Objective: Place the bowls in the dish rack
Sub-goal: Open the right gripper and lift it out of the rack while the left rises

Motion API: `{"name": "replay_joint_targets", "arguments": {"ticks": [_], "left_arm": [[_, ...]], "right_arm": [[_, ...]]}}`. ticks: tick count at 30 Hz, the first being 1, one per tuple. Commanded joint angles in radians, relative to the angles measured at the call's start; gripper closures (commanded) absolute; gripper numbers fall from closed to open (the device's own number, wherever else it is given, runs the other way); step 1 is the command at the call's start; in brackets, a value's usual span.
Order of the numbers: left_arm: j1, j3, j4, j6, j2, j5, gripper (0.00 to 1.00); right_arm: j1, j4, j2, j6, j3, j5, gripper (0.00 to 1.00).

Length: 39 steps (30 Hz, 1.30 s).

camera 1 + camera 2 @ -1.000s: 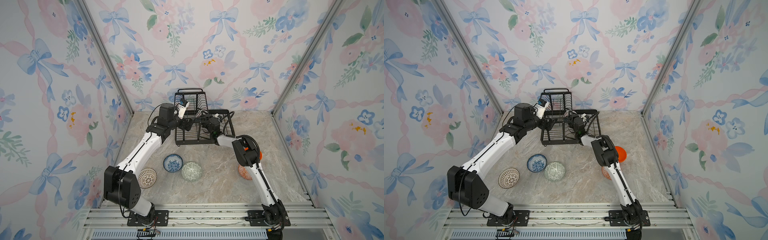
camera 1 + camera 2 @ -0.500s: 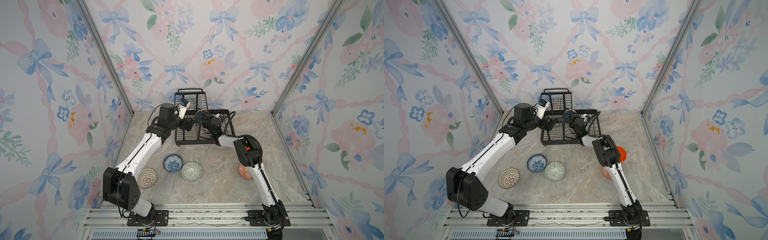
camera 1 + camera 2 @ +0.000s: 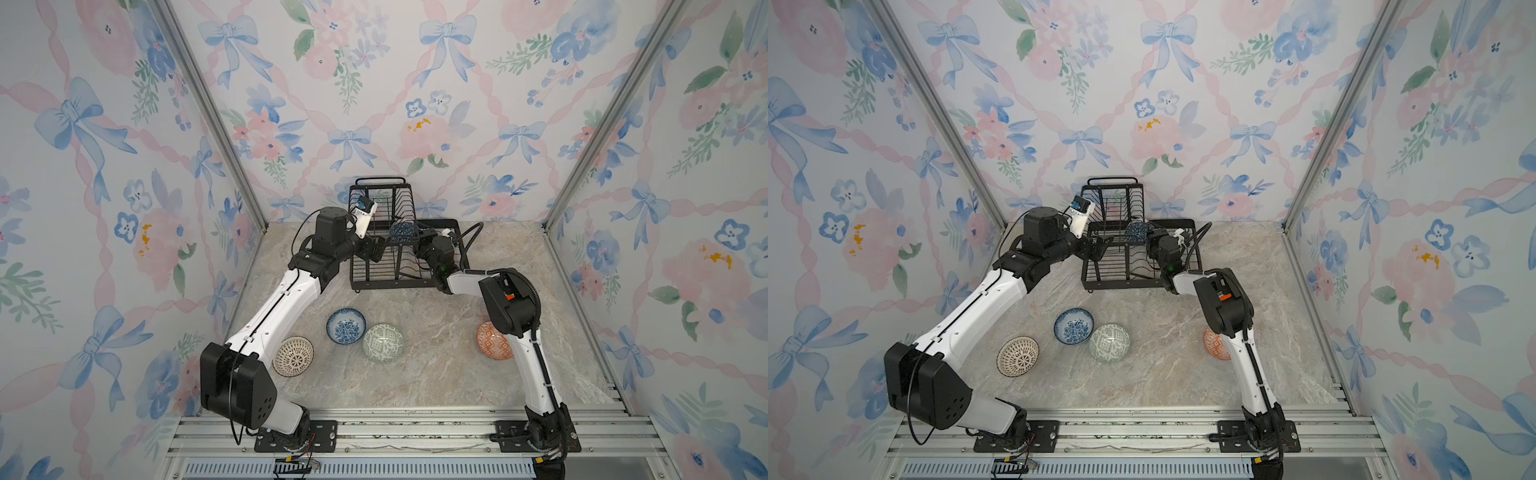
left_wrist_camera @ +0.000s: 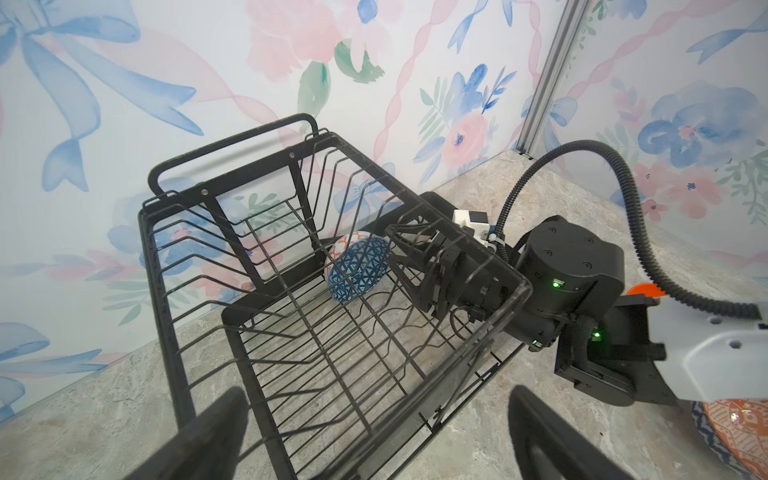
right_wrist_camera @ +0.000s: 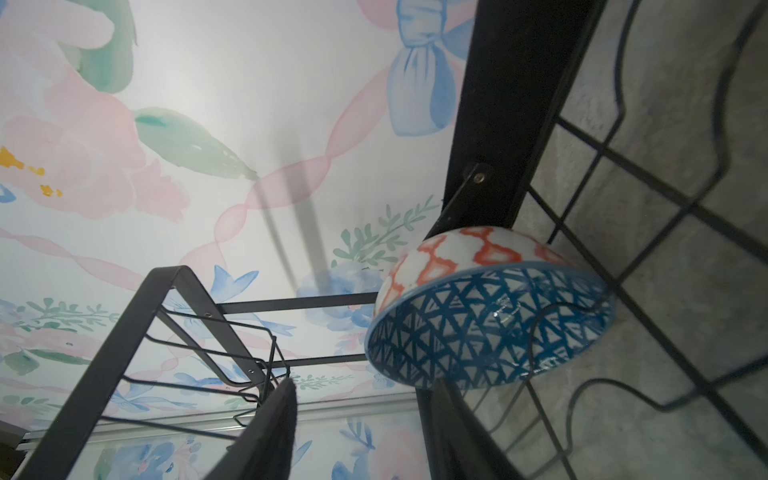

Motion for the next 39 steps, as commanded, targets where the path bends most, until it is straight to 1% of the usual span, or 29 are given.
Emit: {"name": "replay_joint_targets", "arguments": {"ticks": [1,6,9,12,13,18,19,21,23,24,27,31,33,36,39], "left_arm": [[-0.004,0.007,0.001,-0.068,-0.024,0.008,0.02],[-0.005,0.033,0.007,-0.130,-0.011,0.048,0.02],[-0.006,0.052,0.015,-0.163,-0.003,0.065,0.02],[-0.008,0.071,0.020,-0.186,0.005,0.063,0.02],[-0.011,0.076,0.021,-0.192,0.008,0.055,0.02],[-0.023,0.052,0.056,-0.253,0.002,0.033,0.02],[-0.025,0.049,0.062,-0.267,-0.001,0.028,0.02],[-0.029,0.047,0.064,-0.313,-0.007,-0.004,0.02],[-0.031,0.047,0.061,-0.393,-0.014,-0.048,0.02],[-0.030,0.039,0.063,-0.426,-0.022,-0.058,0.02],[-0.031,0.009,0.054,-0.505,-0.053,-0.076,0.02],[-0.027,-0.032,-0.031,-0.646,-0.124,-0.162,0.02],[-0.025,-0.053,-0.091,-0.712,-0.164,-0.191,0.02],[-0.022,-0.101,-0.174,-0.793,-0.236,-0.239,0.02],[0.007,-0.155,-0.247,-0.874,-0.291,-0.238,0.02]], "right_arm": [[-0.017,0.035,-0.093,-0.057,-0.051,-0.045,0.42],[-0.042,0.073,-0.171,-0.061,-0.159,-0.055,0.30],[-0.068,0.041,-0.234,-0.106,-0.201,-0.092,0.17],[-0.096,-0.028,-0.305,-0.178,-0.223,-0.155,0.07],[-0.108,-0.052,-0.322,-0.196,-0.225,-0.181,0.02],[-0.162,-0.113,-0.391,-0.218,-0.253,-0.266,0.03],[-0.171,-0.150,-0.406,-0.236,-0.246,-0.287,0.04],[-0.191,-0.323,-0.443,-0.328,-0.194,-0.363,0.03],[-0.196,-0.545,-0.488,-0.455,-0.120,-0.397,0.03],[-0.196,-0.611,-0.510,-0.511,-0.096,-0.400,0.03],[-0.185,-0.713,-0.578,-0.644,-0.064,-0.403,0.03],[-0.164,-0.962,-0.650,-0.824,-0.003,-0.376,0.03],[-0.146,-1.055,-0.687,-0.914,0.011,-0.353,0.03],[-0.114,-1.140,-0.758,-1.041,-0.010,-0.307,0.03],[-0.086,-1.199,-0.832,-1.126,-0.038,-0.260,0.03]]}}
